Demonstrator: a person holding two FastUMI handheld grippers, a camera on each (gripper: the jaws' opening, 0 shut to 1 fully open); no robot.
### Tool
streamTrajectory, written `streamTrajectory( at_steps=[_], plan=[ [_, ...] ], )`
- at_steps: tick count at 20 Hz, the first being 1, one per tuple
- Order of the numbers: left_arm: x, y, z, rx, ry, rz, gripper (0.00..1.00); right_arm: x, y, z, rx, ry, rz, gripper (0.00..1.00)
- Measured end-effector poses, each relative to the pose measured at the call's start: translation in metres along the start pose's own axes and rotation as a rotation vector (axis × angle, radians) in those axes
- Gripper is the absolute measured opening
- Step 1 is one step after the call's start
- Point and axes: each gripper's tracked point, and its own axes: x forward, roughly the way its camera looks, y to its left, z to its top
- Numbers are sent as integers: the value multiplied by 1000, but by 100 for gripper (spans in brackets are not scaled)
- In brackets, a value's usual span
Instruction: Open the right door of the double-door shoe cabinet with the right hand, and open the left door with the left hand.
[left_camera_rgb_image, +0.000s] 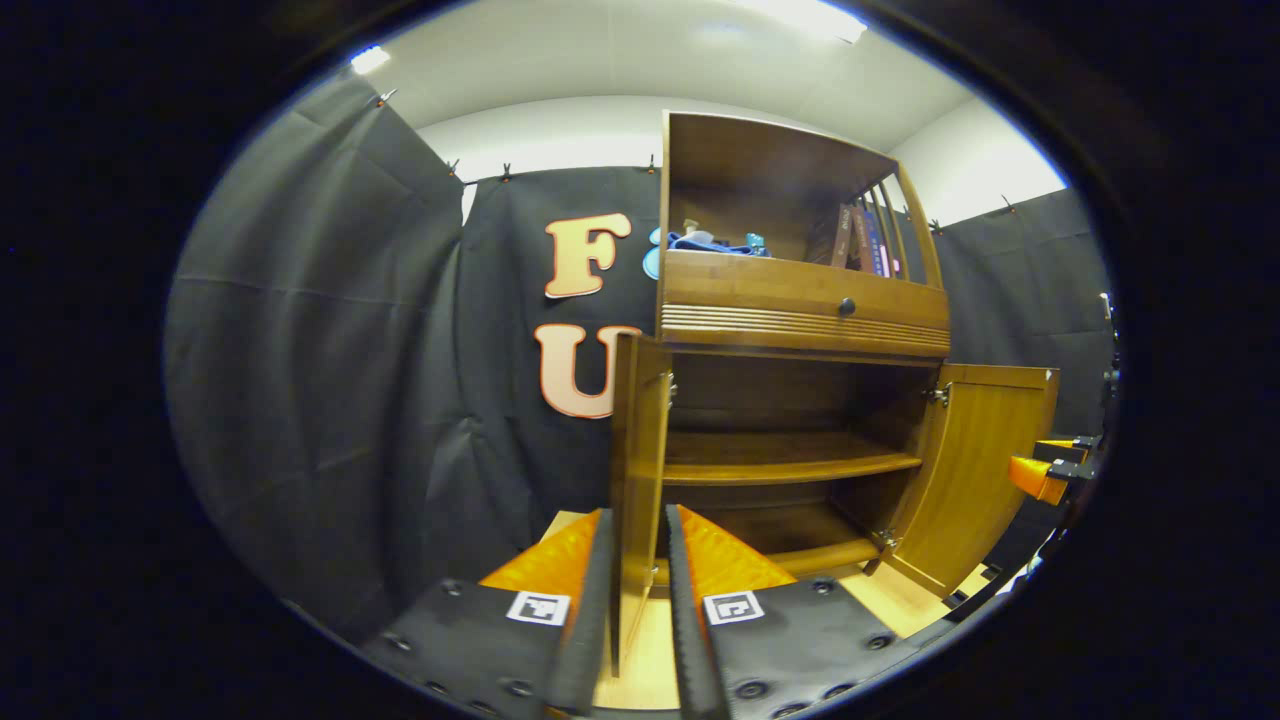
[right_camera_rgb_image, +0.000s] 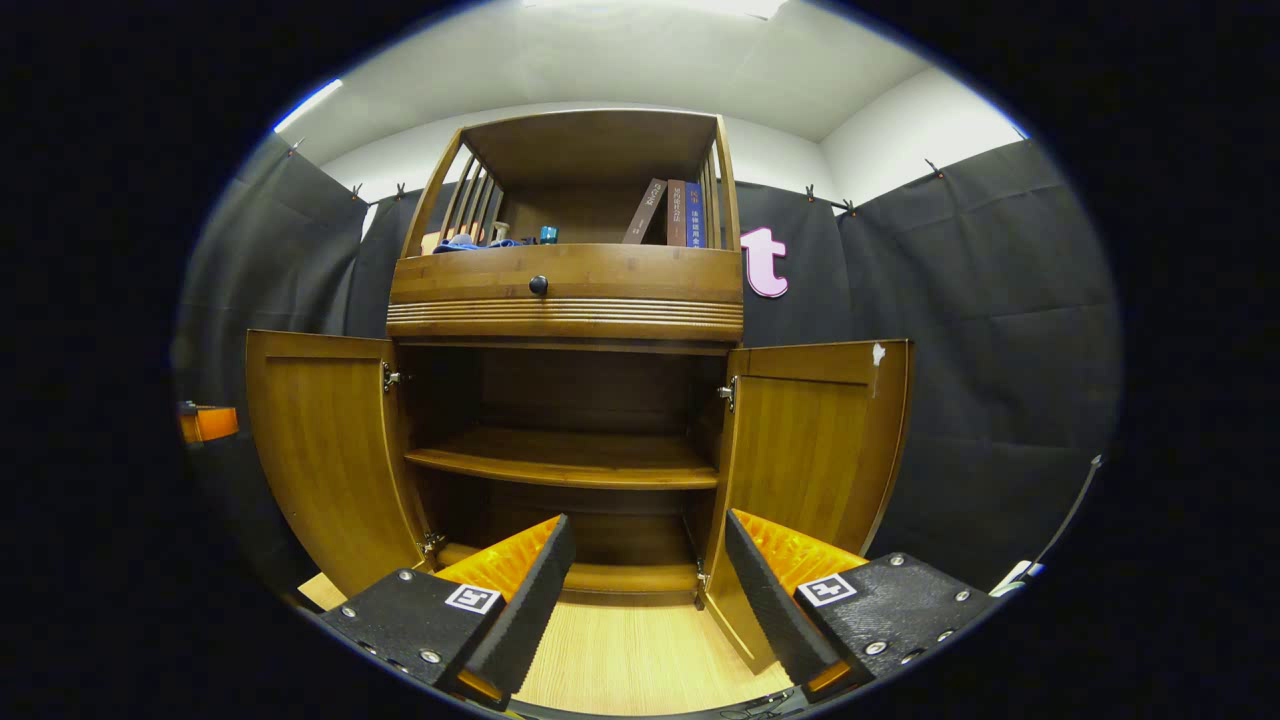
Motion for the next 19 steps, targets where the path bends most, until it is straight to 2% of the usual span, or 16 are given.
streamTrajectory(
  at_steps=[1,2,3,5,7,9,10,11,12,19],
  plan=[
    [4,-8,9,8,-11,-9,38,-2,0,6,1,-7,4,92],
    [7,-16,16,6,-23,-22,53,-3,-1,7,4,-7,5,99],
    [10,-24,23,-5,-32,-33,67,-5,-4,8,8,-4,1,92],
    [15,-38,28,-22,-42,-52,97,-7,-9,12,15,-9,-8,93],
    [22,-43,32,-24,-45,-44,99,-10,-17,16,23,-14,-20,92],
    [27,-46,30,-16,-37,-27,94,-11,-24,17,28,-15,-31,92],
    [29,-47,29,-8,-33,-22,94,-11,-28,18,28,-18,-35,95],
    [33,-50,28,-2,-32,-19,97,-11,-33,20,27,-21,-41,92],
    [37,-52,29,-2,-34,-17,97,-10,-38,22,26,-26,-46,99],
    [40,-62,35,-19,-58,8,97,-1,-57,38,11,-51,-52,99]
  ],
)
